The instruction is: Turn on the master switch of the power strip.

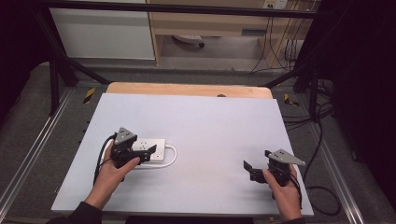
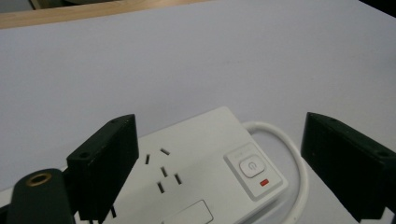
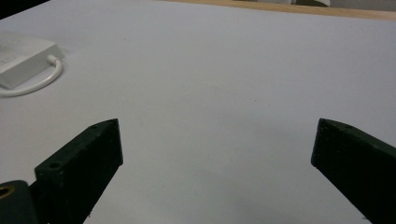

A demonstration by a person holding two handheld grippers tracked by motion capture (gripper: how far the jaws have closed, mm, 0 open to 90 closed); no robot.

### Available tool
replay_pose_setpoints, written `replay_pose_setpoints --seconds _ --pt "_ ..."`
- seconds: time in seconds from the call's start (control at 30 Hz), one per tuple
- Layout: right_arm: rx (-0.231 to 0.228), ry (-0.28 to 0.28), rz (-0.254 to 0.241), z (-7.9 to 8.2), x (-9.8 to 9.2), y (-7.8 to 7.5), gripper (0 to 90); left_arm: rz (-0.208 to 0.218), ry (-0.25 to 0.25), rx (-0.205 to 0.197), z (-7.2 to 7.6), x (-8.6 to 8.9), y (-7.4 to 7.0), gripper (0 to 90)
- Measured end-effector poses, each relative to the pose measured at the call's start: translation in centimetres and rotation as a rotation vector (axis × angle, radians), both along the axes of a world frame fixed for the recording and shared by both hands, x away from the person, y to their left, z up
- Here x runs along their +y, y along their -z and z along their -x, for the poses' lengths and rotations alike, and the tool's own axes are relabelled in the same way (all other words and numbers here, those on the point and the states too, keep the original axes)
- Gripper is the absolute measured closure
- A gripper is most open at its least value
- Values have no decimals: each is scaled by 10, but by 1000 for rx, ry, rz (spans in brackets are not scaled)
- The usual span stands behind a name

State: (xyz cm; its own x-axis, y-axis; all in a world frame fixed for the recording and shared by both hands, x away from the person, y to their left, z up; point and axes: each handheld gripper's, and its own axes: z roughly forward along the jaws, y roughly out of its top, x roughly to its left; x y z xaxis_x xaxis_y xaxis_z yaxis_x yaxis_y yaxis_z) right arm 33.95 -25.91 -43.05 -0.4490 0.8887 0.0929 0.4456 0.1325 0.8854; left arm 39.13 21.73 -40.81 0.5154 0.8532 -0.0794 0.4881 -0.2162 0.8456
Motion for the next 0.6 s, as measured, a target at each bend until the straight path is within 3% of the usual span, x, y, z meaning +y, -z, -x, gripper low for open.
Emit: replay_pose_setpoints --seconds 0.37,0.6 --pt "1 1 -4 0 -1 0 25 -19 30 18 -5 -7 8 247" --pt "7 4 -17 0 -3 0 26 -10 63 32 -6 -15 14 303"
